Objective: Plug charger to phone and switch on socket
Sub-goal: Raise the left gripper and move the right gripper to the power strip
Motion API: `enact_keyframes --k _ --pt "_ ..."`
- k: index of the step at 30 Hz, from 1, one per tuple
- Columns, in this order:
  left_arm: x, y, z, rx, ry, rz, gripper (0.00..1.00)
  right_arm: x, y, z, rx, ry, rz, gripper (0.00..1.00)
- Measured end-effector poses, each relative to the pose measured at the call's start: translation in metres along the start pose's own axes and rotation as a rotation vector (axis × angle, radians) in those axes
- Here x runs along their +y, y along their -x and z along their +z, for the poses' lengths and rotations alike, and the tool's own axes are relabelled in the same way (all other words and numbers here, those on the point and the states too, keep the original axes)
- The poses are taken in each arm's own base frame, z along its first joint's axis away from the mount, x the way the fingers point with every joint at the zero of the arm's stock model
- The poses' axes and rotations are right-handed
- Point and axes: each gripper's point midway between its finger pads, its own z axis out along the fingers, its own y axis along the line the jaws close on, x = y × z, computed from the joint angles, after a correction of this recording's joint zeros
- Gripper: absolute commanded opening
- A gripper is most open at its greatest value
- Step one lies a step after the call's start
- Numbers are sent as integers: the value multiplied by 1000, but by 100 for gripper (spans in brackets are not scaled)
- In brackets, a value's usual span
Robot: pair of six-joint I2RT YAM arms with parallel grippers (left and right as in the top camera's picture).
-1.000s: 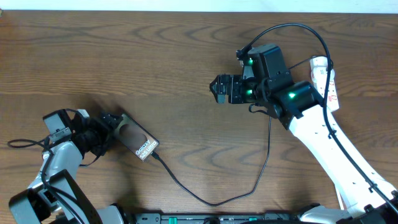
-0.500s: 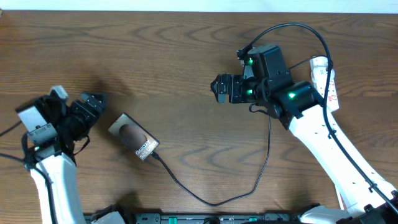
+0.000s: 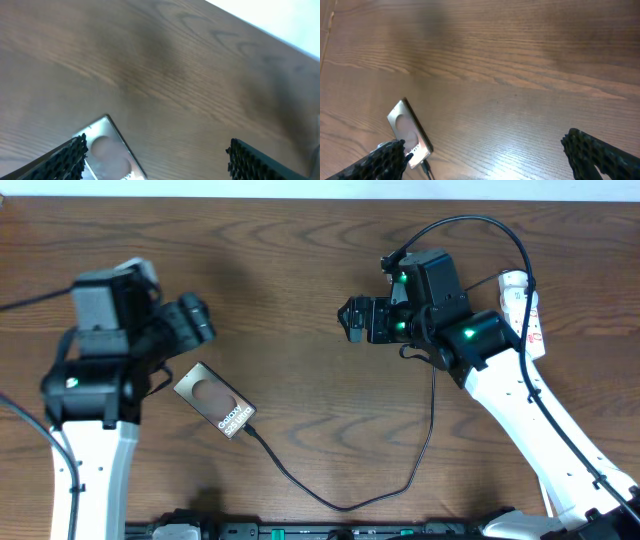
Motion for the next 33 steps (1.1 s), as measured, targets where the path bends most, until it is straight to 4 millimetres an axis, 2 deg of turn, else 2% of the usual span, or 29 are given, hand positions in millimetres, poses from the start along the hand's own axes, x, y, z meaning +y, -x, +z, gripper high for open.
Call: enact_keyframes --k 4,9,16,26,30,33 --pt "-19 -6 7 -3 63 135 88 0 0 0 0 0 0 99" --pt "-31 -15 19 -1 139 247 88 0 -1 0 3 -2 0 100" --pt "-26 -14 25 -3 193 269 88 -2 -3 0 12 -11 3 99" --pt "-24 -13 25 -9 209 270 88 -18 -7 -2 22 -86 14 99" --pt "-24 -13 25 -9 209 270 88 -31 -6 -13 19 -115 43 99" --pt "-24 -13 25 -10 210 270 88 -47 4 -39 -36 -151 78 99"
